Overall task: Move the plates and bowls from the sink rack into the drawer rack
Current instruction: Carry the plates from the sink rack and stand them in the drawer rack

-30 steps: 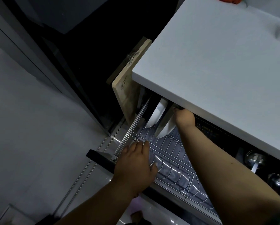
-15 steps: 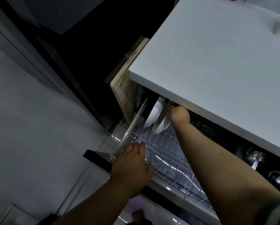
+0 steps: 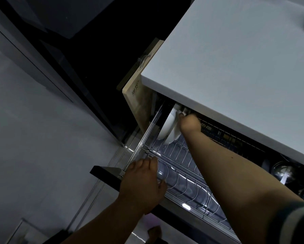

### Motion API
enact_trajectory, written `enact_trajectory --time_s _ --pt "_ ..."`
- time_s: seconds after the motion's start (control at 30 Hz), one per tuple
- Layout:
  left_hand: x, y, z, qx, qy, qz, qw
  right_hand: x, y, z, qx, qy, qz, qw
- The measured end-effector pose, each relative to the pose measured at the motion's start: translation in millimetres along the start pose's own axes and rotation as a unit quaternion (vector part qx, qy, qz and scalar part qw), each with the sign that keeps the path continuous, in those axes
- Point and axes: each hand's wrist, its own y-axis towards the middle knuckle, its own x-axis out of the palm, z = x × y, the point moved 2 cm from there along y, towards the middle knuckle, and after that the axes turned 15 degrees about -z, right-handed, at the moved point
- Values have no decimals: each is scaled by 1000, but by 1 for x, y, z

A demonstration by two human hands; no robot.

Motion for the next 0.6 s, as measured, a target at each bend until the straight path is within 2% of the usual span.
enact_trajectory --time_s 0.17,0.4,0.6 --pt "1 0 -1 3 -4 14 1000 2 11 -4 2 -18 -30 999" --pt "-2 0 0 14 -12 42 999 4 9 1 11 -10 -29 999" --pt "-3 4 1 -3 8 5 1000 6 -30 20 -62 -6 -30 998"
